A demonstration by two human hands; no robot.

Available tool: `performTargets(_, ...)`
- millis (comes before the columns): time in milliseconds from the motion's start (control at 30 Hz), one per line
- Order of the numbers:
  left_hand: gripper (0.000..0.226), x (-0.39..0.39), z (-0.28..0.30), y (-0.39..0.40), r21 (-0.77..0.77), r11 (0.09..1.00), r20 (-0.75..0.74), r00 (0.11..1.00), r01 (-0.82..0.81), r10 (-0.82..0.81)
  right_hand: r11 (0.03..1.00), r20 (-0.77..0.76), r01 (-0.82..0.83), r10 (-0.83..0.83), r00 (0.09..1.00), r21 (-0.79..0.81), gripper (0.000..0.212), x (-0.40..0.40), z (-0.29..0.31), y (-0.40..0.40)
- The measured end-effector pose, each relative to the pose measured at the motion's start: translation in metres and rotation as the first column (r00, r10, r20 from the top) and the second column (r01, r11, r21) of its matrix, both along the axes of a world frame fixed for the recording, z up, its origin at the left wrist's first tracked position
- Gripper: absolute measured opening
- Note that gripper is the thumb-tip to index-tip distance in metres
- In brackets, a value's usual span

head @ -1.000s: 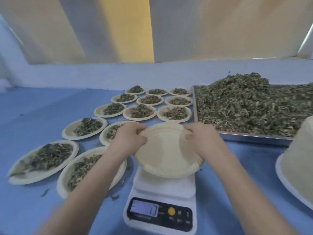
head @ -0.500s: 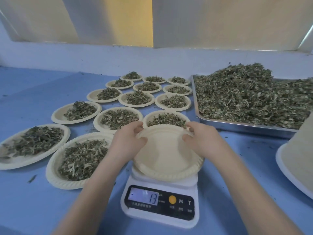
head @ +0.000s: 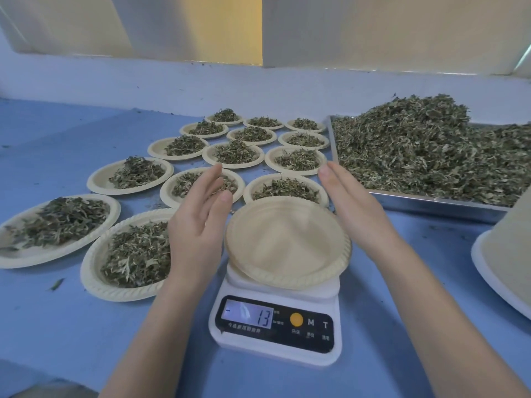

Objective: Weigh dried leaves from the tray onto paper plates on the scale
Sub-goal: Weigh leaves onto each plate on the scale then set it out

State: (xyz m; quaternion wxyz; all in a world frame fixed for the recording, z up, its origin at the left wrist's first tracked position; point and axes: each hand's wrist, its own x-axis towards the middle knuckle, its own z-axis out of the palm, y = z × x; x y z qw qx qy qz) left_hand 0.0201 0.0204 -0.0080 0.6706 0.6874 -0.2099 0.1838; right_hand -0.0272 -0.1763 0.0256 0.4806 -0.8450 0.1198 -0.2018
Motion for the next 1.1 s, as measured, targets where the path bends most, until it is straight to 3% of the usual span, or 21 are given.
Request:
performTargets(200,0.058,0.001,-0.003,0.001,0.009,1.0,0.034,0.999,0.029,-0.029,0.997,-0.043,-0.037,0.034,0.998,-0.074,0.066,0.001,0.001,0.0)
performTargets(567,0.045,0.001,-0.002,-0.001,0.035,0.997,0.05,0.996,0.075,-0.077,0.985,-0.107,-0.078,0.062,0.992,-0.152,0.072,-0.001,0.003,0.006)
performTargets(667,0.044,0.002,0.011,-0.004,0.206,0.977,0.102,0.992,0.052,-0.074,0.981,-0.112,-0.104,0.086,0.99,-0.164,0.072,-0.003,0.006,0.007)
performTargets(800,0.047,0.012,0.046,-0.034,0.516,0.856,0.217,0.963,0.024,-0.158,0.985,-0.031,-0.149,0.147,0.989,-0.082,0.066,-0.006,0.014,0.008)
performTargets(900,0.052,0.025,0.068,-0.068,0.716,0.696,0.238,0.916,0.058,-0.322,0.981,0.011,-0.115,0.118,0.993,-0.157,0.061,0.0,0.02,-0.006)
performTargets(1000,0.058,0.043,0.084,-0.1,0.853,0.517,0.192,0.881,0.068,-0.433,0.94,-0.028,0.055,-0.068,0.997,-0.335,0.065,0.017,0.025,-0.048)
performTargets(1100,0.06,0.059,0.092,-0.129,0.956,0.286,0.093,0.868,0.059,-0.488,0.878,-0.184,0.22,-0.322,0.929,-0.426,0.075,0.042,0.03,-0.101)
